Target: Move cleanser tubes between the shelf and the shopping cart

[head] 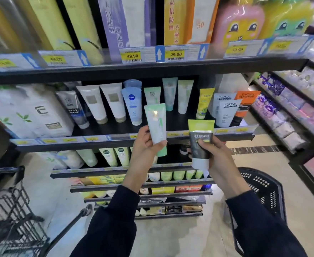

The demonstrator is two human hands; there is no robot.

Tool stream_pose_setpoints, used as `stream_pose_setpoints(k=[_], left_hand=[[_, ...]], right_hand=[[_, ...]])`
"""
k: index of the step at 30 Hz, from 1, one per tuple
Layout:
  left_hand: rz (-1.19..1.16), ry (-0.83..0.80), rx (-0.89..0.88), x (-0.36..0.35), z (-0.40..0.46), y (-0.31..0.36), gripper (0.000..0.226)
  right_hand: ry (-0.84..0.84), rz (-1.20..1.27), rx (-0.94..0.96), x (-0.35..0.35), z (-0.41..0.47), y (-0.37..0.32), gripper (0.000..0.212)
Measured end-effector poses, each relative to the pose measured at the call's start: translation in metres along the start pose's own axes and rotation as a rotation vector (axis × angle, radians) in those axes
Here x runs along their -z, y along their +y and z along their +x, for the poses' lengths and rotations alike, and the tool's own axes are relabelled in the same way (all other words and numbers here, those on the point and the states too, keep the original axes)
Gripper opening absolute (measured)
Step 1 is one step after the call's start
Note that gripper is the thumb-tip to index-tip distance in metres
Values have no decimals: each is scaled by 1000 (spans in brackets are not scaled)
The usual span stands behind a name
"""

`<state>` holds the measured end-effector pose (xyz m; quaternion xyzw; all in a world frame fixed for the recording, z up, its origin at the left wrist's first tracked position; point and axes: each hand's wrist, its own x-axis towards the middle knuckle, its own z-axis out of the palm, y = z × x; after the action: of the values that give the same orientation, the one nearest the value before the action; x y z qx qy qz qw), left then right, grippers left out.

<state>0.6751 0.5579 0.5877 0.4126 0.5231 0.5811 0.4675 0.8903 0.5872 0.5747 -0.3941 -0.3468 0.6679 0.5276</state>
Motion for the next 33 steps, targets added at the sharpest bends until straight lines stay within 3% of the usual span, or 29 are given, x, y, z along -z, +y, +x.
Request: stream_pose_setpoints(k=[4, 9, 12, 22, 33], left_hand=[[14, 22, -46, 0, 9, 10, 55], [125, 97, -140, -2, 32, 20, 53], [169, 141, -171, 0, 50, 24, 51], [421, 164, -122, 8, 104, 1, 57], [606, 137, -101, 14, 127, -8, 61]], right_hand=[[-35, -7, 2, -2, 8, -6, 18], [-68, -8, -3, 0, 16, -12, 37], [-100, 8, -12, 1, 19, -17, 38], [-114, -4, 0, 5, 23, -15, 26], [-88, -7, 11, 0, 26, -12, 33]])
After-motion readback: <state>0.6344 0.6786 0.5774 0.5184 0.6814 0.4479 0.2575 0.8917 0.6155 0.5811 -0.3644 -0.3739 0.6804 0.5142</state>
